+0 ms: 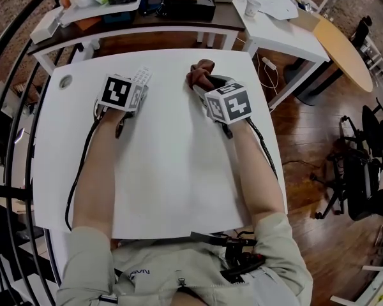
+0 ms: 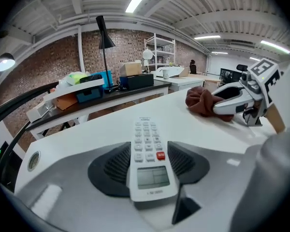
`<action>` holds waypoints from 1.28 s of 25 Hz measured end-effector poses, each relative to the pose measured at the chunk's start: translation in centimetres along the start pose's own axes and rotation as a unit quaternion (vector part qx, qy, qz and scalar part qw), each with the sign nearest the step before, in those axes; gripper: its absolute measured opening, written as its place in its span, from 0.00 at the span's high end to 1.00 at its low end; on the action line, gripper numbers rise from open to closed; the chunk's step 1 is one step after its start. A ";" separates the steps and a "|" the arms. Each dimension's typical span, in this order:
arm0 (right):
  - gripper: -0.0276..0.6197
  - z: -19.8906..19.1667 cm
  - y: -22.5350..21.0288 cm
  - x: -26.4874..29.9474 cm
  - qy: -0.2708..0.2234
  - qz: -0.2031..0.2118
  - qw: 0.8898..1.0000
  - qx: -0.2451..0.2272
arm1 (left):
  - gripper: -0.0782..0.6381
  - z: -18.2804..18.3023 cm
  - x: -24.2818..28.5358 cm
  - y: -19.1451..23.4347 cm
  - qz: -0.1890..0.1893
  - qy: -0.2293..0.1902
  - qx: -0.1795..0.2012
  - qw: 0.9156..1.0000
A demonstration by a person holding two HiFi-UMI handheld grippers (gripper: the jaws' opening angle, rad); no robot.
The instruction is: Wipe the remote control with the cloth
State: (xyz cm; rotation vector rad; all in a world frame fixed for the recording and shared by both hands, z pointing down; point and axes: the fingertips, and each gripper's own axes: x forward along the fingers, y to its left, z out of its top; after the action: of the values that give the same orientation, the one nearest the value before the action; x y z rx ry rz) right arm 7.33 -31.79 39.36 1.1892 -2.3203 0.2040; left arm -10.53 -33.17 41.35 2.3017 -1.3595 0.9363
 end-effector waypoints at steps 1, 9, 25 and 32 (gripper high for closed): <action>0.65 -0.1 0.0 0.0 0.002 0.000 1.000 -0.002 | 0.54 0.0 0.0 0.1 0.000 -0.001 0.003 1.000; 0.49 2.6 -0.2 -2.7 -0.048 -0.008 0.999 0.002 | 0.43 0.1 -2.4 0.4 0.032 -0.063 0.017 0.997; 0.82 7.3 8.6 -19.1 -0.269 -0.073 0.958 -0.062 | 0.88 1.3 -23.4 -7.2 0.082 -0.370 0.034 0.925; 0.95 4.6 13.9 -23.8 -0.299 -0.055 0.951 -0.055 | 0.88 -2.4 -28.8 -12.6 0.084 -0.430 0.003 0.899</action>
State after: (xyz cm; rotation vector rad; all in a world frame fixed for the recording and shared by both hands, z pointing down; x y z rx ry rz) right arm 6.02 -8.04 24.62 1.4670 -2.7089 -0.3748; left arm -10.29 -6.48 24.64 2.7560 -1.8709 -0.1259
